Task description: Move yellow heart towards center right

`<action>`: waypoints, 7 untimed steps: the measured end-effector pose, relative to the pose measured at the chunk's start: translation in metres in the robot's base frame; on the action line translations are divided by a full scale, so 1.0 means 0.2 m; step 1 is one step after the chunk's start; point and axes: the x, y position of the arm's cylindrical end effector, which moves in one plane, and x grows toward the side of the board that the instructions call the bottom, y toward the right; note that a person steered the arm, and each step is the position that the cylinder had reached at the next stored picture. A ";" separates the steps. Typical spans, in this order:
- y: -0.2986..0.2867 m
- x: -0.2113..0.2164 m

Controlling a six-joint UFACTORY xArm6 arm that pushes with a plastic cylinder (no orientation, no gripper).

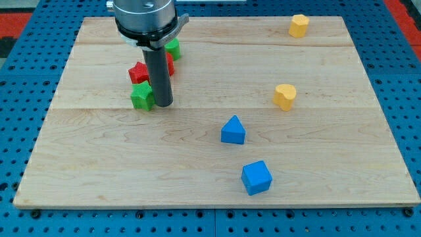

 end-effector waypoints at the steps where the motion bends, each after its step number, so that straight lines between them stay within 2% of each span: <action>1: -0.05 0.00; 2: 0.03 0.03; 3: 0.35 0.03; 4: 0.51 -0.11; 7: 0.54 -0.14</action>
